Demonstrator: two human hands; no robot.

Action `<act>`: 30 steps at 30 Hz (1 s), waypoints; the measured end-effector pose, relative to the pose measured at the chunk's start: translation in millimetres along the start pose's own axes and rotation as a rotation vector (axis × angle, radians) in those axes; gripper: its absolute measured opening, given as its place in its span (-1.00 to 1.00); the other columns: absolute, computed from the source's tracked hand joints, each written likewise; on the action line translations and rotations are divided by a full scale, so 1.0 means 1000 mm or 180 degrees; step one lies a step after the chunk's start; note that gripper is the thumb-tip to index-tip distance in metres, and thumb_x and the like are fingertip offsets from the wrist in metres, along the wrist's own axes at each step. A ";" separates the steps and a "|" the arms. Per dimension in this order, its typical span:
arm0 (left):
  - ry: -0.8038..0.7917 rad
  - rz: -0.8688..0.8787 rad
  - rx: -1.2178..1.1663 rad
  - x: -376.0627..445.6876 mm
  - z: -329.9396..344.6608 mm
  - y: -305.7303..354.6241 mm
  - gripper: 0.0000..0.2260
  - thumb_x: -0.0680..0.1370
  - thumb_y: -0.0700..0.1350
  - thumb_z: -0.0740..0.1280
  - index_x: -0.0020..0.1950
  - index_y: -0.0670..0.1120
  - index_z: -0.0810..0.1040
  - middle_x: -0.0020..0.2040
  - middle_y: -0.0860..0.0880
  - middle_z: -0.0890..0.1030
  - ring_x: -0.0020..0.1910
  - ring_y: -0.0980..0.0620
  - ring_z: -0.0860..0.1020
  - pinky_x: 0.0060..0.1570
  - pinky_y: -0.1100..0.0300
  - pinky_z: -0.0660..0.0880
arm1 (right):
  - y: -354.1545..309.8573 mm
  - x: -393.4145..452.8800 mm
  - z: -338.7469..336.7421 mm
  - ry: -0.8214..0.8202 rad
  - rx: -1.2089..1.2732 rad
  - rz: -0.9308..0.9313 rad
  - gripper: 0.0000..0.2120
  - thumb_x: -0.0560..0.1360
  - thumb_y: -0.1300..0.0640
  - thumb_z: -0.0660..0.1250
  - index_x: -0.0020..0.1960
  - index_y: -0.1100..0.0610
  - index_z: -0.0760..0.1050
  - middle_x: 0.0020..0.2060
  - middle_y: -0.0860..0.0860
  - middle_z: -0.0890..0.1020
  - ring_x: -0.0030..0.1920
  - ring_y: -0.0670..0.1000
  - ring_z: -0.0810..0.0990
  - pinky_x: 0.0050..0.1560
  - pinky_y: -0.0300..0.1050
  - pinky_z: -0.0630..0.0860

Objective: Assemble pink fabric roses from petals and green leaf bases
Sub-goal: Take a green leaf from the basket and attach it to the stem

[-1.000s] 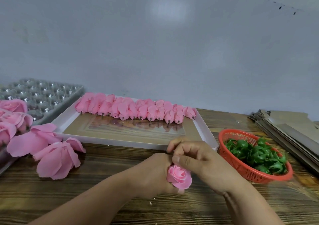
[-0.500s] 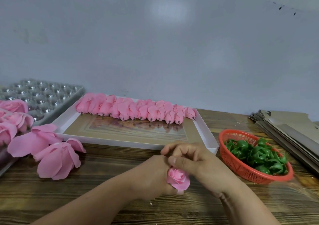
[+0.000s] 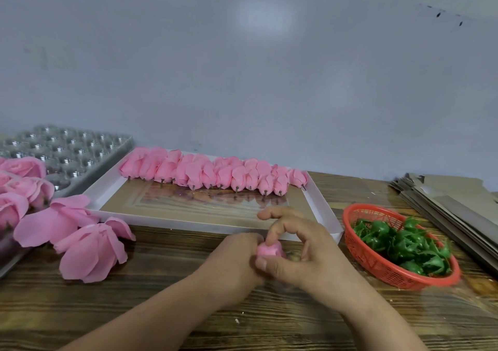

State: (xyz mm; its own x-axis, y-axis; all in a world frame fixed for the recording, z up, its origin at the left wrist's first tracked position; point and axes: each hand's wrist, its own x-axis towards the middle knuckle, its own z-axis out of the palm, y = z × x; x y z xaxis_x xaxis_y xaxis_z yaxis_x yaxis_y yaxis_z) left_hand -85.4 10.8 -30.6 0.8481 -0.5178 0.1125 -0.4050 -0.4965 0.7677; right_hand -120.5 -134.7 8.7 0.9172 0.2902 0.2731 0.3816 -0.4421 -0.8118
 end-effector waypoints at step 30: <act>0.0843 -0.0123 -0.1921 -0.004 0.003 0.008 -0.72 0.51 -0.15 0.40 -0.38 0.09 0.57 -0.45 0.20 0.52 -0.41 0.35 0.45 -0.36 0.48 0.38 | 0.020 0.011 0.014 0.2051 0.0398 0.0227 -0.76 0.41 0.41 0.32 -0.31 0.10 0.55 -0.33 0.01 0.61 -0.26 -0.04 0.55 -0.18 -0.20 0.47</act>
State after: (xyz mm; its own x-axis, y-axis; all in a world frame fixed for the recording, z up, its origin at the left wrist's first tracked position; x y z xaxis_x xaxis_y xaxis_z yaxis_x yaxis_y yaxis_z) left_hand -93.5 6.7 -26.9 0.9448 -0.2803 0.1698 -0.1751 0.0064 0.9845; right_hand -104.0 -128.5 -11.4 0.8397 -0.3195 0.4392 0.3368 -0.3282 -0.8825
